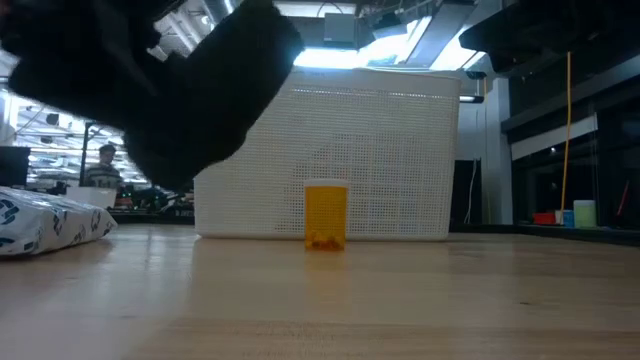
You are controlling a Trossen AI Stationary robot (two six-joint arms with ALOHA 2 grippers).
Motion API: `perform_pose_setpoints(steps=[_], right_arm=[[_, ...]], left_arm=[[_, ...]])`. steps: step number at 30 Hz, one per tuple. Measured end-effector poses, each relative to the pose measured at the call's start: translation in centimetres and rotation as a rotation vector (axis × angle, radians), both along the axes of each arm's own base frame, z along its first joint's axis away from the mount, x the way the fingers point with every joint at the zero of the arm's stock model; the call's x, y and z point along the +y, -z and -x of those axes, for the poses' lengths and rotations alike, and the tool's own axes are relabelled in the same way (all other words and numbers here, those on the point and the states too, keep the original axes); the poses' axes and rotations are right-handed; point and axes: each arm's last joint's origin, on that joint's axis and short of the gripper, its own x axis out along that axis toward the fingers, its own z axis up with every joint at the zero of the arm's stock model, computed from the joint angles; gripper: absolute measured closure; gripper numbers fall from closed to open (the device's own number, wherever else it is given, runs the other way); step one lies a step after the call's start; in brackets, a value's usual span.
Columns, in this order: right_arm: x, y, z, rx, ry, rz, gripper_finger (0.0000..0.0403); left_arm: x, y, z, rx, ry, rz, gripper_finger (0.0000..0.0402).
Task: Pick & place medical supplies in basket/bin
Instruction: Put the black bandage into the white bin
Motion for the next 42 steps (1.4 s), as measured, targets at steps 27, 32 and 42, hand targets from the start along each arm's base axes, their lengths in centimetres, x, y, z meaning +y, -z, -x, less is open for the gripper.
perform_pose_setpoints(steps=[27,32,42], right_arm=[[-2.2,-0.1,-1.0,-0.013,0.094,0.029,0.0397],[-3.1,-0.1,-1.4,-0.010,0.118,0.080,0.0397],[-5.2,0.0,-2.0,0.008,0.204,0.103,0.0397]], left_arm=[[10.7,-13.7,9.0,-0.337,-0.298,-0.083,0.0304],[12.2,-14.3,9.4,-0.368,-0.367,-0.157,0.0304],[16.2,-15.3,7.2,-0.341,-0.563,-0.176,0.0304]])
